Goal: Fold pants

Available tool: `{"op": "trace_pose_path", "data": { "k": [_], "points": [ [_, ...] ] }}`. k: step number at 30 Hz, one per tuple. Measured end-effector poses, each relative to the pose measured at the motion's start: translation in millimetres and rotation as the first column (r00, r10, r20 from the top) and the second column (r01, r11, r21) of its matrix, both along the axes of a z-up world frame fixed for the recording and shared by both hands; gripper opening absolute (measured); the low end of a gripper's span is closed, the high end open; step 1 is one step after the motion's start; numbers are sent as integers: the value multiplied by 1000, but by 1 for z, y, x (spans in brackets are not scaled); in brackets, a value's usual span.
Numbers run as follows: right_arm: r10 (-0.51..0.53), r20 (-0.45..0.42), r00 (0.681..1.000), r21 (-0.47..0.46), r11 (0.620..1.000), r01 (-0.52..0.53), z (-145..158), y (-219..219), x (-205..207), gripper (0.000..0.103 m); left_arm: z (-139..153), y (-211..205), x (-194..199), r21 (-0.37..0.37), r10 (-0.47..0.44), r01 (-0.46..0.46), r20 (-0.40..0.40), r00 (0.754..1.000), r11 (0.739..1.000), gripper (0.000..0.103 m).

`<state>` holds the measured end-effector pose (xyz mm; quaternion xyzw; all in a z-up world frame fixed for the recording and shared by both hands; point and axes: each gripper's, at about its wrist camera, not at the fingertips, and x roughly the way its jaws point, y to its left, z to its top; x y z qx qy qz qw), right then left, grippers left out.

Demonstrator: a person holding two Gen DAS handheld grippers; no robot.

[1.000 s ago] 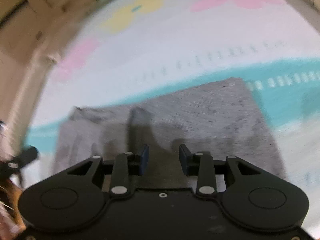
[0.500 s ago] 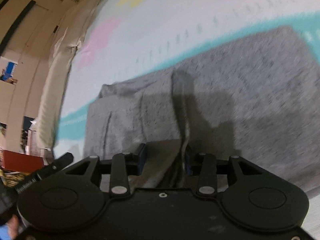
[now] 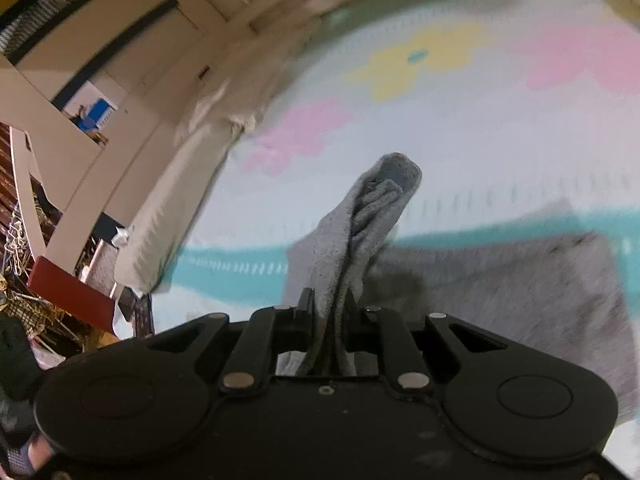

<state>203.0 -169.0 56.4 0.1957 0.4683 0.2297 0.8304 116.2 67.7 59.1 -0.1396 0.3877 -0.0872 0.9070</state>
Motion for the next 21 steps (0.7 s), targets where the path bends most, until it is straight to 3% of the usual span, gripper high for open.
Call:
{"op": "trace_pose_path", "data": {
  "k": [5, 8, 11, 14, 21],
  "points": [
    [-70, 19, 997, -74, 995, 72, 11, -41, -5, 14, -11, 2, 17, -4, 34, -34, -57, 998, 999, 22],
    [-109, -33, 993, -213, 972, 100, -14, -55, -2, 14, -29, -10, 24, 38, 20, -16, -96, 995, 999, 22],
    [-133, -140, 981, -327, 942, 81, -54, -63, 2, 14, -47, -27, 32, 86, -12, 27, -164, 986, 996, 22],
    [-140, -143, 980, -340, 937, 85, -66, -64, -1, 14, -59, -45, 35, 120, -38, 65, -211, 977, 991, 22],
    [-114, -91, 989, -347, 935, 76, -55, -66, -6, 14, -74, -78, 33, 226, -79, 138, -249, 965, 964, 23]
  ]
}}
